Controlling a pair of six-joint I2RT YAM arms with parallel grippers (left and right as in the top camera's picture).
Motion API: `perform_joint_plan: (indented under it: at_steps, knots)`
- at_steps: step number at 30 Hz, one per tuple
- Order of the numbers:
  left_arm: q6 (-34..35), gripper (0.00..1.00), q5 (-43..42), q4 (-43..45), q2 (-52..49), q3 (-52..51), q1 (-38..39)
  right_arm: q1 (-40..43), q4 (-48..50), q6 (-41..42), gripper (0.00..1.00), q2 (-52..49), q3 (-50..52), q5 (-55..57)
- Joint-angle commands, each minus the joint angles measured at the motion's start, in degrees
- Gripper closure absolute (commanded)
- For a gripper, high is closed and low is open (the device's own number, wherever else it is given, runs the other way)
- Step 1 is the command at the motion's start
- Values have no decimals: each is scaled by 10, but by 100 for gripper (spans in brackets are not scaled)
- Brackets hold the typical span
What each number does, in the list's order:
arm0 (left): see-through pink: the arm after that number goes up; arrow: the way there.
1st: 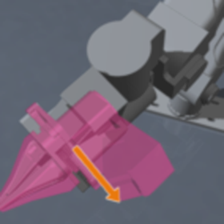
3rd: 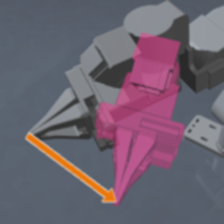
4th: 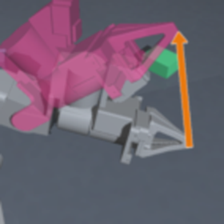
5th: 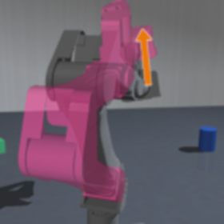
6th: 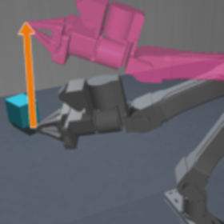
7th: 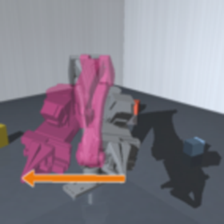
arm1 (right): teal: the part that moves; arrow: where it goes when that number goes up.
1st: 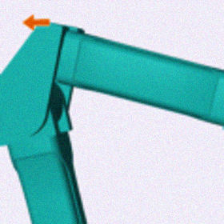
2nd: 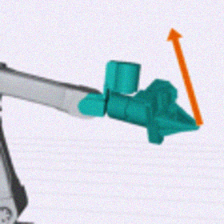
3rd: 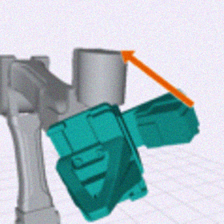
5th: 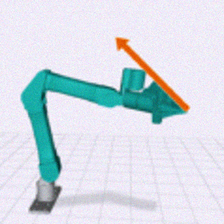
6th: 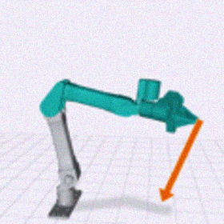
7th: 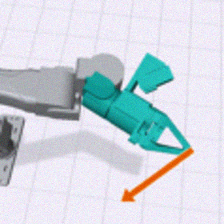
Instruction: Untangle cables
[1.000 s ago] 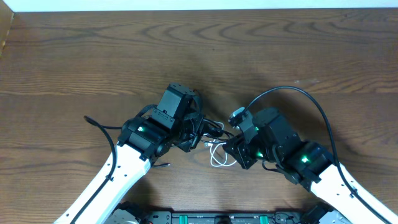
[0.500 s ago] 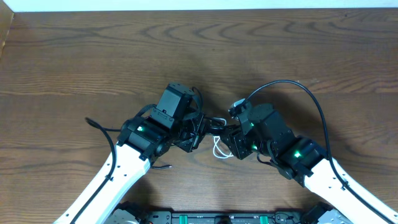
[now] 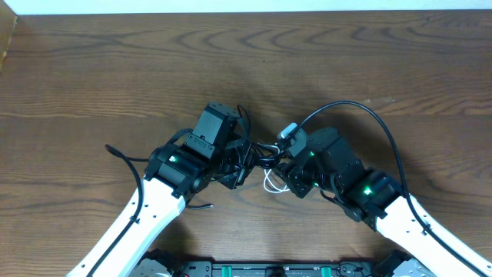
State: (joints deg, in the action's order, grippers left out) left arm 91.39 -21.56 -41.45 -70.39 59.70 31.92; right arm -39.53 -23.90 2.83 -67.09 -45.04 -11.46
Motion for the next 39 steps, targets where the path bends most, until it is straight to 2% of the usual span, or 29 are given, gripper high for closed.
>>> perform_joint_plan:
  at_steps: [1, 14, 28, 39]
  knots:
    - [-18, 92, -24, -5, 4, 4, 2, -2, 5, -29, 54, 1, -1, 24]
    - [-18, 92, -14, -5, 4, 4, 1, -2, -25, -33, 53, 57, -1, -1]
    - [-18, 92, -25, -5, 4, 4, 1, -3, -14, -29, 61, 36, -1, -5]
    - [-31, 92, -7, -5, 4, 4, 1, -2, -25, 1, 53, 40, -1, 69]
